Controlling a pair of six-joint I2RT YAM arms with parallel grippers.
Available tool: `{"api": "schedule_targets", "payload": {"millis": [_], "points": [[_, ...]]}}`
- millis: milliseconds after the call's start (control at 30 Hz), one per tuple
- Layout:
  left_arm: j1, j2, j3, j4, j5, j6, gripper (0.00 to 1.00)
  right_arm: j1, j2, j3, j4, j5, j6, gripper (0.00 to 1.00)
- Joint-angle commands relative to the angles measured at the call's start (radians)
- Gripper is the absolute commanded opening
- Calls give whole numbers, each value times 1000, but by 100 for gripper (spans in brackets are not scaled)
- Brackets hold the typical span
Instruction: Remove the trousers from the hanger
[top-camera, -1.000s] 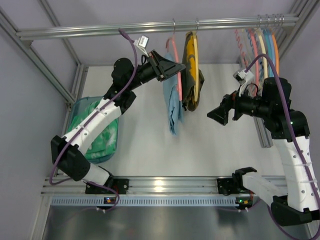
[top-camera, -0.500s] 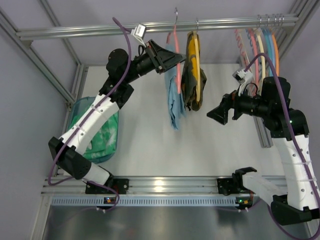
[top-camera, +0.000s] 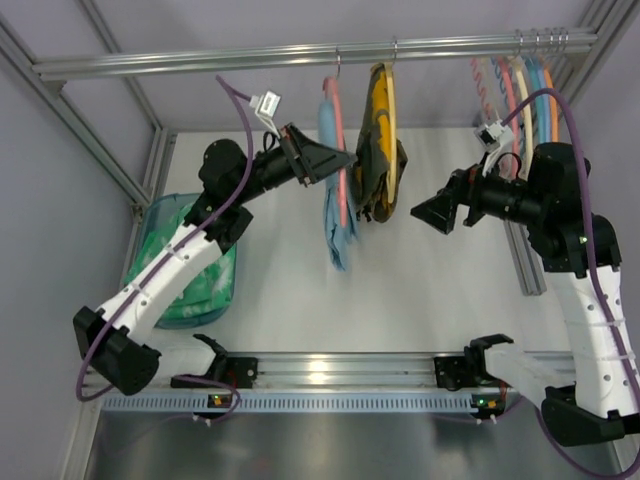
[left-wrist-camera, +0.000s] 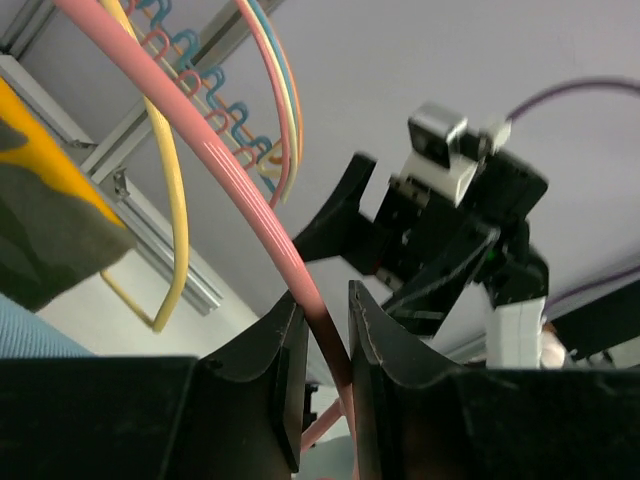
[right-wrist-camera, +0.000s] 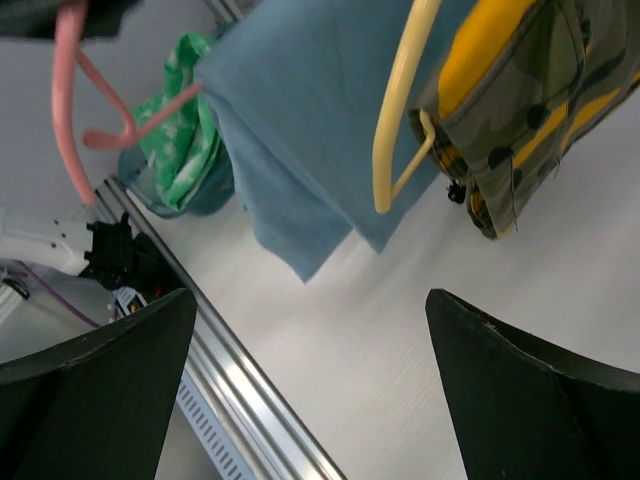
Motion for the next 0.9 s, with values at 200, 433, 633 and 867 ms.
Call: {"api": "schedule_targets", "payload": {"millis": [200,433,633,867], "points": [[-114,-269,-240,259,32,374,0,70,99,138,275,-29,198,99],[-158,-351,-360,256,-16,530,0,81,172,126,439,-72,450,99],[-166,-351,-342,257,-83,581,0,148,235,153,545,-109,510,99],[-166,-329,-263,259,-157,549,0,271,327,230,551,-130,505,99]]}}
